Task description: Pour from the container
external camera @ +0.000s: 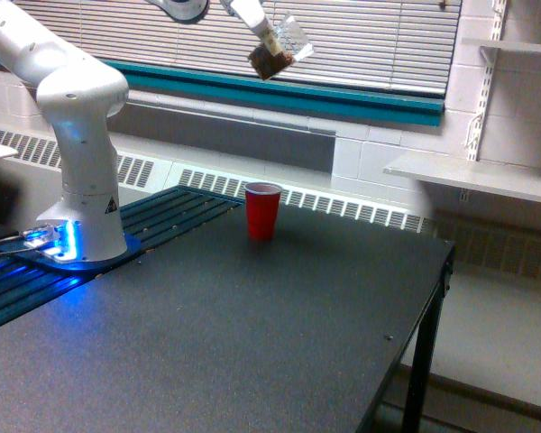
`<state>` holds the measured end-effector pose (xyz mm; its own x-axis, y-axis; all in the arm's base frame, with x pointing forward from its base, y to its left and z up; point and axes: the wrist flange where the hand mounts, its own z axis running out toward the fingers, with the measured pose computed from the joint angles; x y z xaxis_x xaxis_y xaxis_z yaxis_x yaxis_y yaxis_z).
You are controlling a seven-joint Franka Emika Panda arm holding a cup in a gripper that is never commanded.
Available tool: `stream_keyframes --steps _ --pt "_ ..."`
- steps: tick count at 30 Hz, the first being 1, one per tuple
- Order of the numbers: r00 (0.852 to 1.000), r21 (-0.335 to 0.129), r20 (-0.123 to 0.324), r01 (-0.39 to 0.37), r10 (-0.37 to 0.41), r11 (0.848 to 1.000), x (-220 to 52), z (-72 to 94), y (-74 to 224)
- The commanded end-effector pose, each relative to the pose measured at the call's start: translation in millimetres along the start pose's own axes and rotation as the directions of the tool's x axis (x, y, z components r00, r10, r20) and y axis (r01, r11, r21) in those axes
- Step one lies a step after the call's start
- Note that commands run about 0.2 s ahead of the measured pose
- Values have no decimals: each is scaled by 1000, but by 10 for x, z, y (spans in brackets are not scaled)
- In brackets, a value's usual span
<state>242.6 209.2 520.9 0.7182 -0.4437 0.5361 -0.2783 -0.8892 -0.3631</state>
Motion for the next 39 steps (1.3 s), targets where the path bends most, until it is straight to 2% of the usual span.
stream_keyframes --steps 1,17,27,39 --pt "992 -22 20 -120 121 993 -158 61 -41" --pt "973 -115 84 -207 217 972 -545 358 -45" --pt "944 -145 129 -285 304 947 -694 441 -102" --pt "912 -191 186 -332 366 924 -948 488 -128"
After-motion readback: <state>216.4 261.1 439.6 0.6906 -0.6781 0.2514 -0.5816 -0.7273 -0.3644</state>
